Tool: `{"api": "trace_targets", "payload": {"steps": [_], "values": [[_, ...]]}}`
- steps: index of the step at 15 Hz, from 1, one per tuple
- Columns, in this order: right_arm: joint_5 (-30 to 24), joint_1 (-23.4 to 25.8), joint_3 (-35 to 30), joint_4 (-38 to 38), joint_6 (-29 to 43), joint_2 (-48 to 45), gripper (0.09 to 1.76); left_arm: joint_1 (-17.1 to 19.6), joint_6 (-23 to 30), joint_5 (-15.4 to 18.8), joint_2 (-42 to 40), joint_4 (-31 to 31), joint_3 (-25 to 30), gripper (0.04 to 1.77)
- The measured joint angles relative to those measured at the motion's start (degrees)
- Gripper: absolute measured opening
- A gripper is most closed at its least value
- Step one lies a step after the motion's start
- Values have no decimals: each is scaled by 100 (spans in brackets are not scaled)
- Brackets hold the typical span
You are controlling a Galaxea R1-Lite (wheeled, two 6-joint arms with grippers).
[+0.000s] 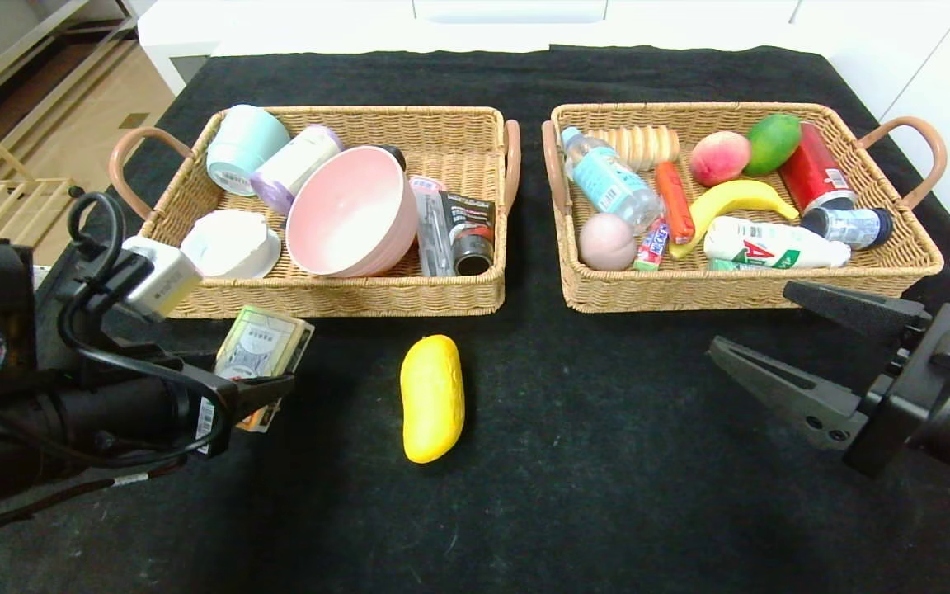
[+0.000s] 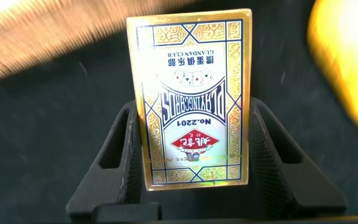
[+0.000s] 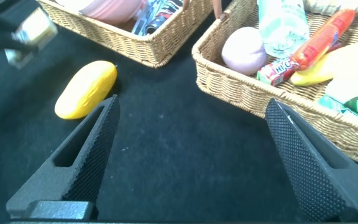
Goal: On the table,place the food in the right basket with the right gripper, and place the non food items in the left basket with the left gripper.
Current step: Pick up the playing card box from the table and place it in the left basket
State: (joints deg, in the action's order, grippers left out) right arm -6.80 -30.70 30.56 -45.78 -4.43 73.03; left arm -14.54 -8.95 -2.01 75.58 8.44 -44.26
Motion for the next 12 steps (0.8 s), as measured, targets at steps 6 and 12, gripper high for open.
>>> {"api": "trace_targets", "payload": {"steps": [6, 12], "values": [[2, 20, 5, -4, -1, -24, 171, -4, 18, -140, 313, 16, -1047, 103], [-2, 35, 11, -6, -1, -35, 171, 127, 38, -422, 1196, 623, -2068, 102]]}}
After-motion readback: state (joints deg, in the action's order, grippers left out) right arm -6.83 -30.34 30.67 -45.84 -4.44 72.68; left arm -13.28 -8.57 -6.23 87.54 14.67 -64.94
